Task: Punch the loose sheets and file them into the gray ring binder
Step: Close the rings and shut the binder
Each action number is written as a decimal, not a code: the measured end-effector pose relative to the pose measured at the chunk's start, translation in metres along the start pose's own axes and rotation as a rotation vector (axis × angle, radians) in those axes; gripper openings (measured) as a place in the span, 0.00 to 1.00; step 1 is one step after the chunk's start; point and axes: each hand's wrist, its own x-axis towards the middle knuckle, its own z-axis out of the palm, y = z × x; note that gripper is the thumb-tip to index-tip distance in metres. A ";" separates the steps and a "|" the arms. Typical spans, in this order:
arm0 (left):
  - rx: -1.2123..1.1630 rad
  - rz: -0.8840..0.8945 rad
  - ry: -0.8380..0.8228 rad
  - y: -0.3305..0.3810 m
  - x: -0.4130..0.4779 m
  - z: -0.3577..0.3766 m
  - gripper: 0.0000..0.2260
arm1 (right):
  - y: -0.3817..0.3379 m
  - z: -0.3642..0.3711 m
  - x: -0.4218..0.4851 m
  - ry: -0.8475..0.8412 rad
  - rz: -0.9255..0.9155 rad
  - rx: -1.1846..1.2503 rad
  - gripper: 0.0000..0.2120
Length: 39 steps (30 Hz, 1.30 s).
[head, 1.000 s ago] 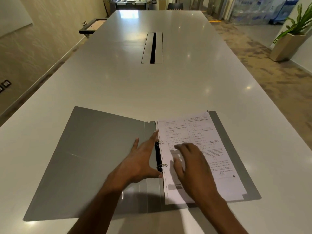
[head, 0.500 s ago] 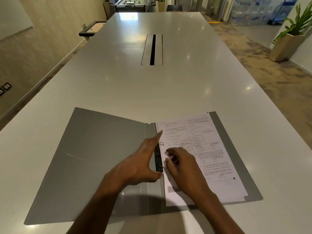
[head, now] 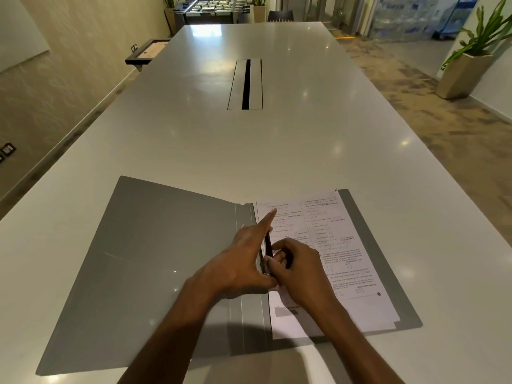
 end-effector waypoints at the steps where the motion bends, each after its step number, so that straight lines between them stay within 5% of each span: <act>1: 0.013 -0.006 -0.006 0.001 0.001 0.001 0.60 | 0.000 0.001 0.001 0.017 0.021 0.006 0.11; 14: 0.202 -0.045 0.044 -0.006 0.003 0.011 0.60 | 0.002 0.003 0.000 0.053 0.054 -0.051 0.07; 20: 0.270 -0.073 0.048 -0.001 0.004 0.011 0.61 | 0.015 -0.016 -0.006 0.201 -0.018 -0.062 0.05; 26: 0.259 -0.095 0.039 0.003 0.000 0.010 0.60 | 0.036 -0.015 -0.025 0.175 -0.078 -0.244 0.23; 32: 0.152 -0.063 0.056 0.010 -0.012 0.006 0.56 | 0.072 -0.049 -0.030 0.356 0.060 -0.561 0.32; 39: 0.158 -0.081 0.292 0.004 -0.024 -0.023 0.45 | 0.096 -0.078 -0.038 0.314 0.222 -0.320 0.31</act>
